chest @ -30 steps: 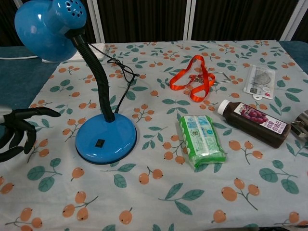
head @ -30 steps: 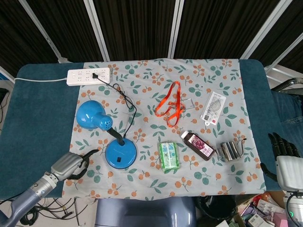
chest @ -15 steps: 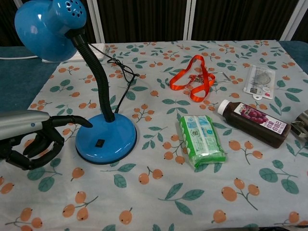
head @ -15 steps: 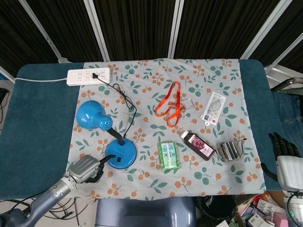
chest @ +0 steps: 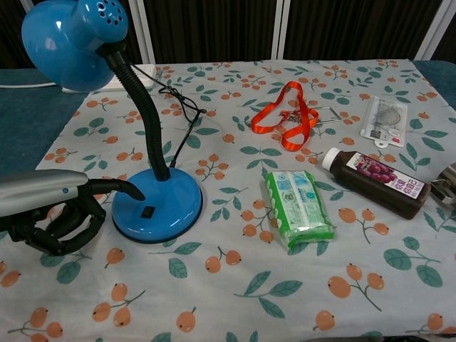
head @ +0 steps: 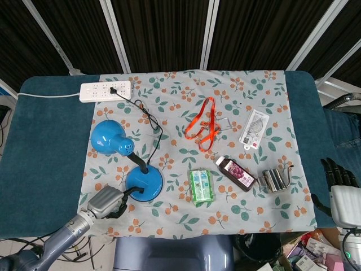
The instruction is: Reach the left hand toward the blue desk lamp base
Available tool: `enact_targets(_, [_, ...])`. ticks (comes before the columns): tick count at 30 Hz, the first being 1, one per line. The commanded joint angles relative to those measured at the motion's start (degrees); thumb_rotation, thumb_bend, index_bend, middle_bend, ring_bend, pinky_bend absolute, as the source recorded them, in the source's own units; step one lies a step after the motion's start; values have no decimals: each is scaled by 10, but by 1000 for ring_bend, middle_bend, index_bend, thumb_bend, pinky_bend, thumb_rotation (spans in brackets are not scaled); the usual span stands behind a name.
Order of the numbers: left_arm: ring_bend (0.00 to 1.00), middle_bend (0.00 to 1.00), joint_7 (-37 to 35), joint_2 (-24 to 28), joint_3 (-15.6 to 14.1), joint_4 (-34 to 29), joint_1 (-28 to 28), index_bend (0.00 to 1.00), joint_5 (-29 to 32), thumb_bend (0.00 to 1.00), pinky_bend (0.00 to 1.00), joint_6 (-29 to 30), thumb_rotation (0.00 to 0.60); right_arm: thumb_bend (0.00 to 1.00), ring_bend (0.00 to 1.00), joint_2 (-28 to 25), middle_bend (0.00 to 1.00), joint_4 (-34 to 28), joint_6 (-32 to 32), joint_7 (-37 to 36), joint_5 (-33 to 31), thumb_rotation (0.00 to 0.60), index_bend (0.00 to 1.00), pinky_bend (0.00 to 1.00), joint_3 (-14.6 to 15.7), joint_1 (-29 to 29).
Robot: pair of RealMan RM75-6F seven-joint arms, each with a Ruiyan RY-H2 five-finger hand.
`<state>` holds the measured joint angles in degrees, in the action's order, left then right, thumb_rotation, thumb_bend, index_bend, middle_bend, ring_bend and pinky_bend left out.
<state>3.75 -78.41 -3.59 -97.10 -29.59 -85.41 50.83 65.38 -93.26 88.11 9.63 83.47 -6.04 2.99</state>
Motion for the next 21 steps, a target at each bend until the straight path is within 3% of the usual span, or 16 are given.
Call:
enact_targets(1, [695,667,5,-4,2,1,-4,135,7,585,691,-7,600,163,121,0,56,0,-1,0,-1,600,4,161,0,0])
enact_targets(21, [695,667,15,-17,-3,16,-11,145,27,583,691,-20,600,162,121,-1,56,0,-2,1,-2,600,4,161,0,1])
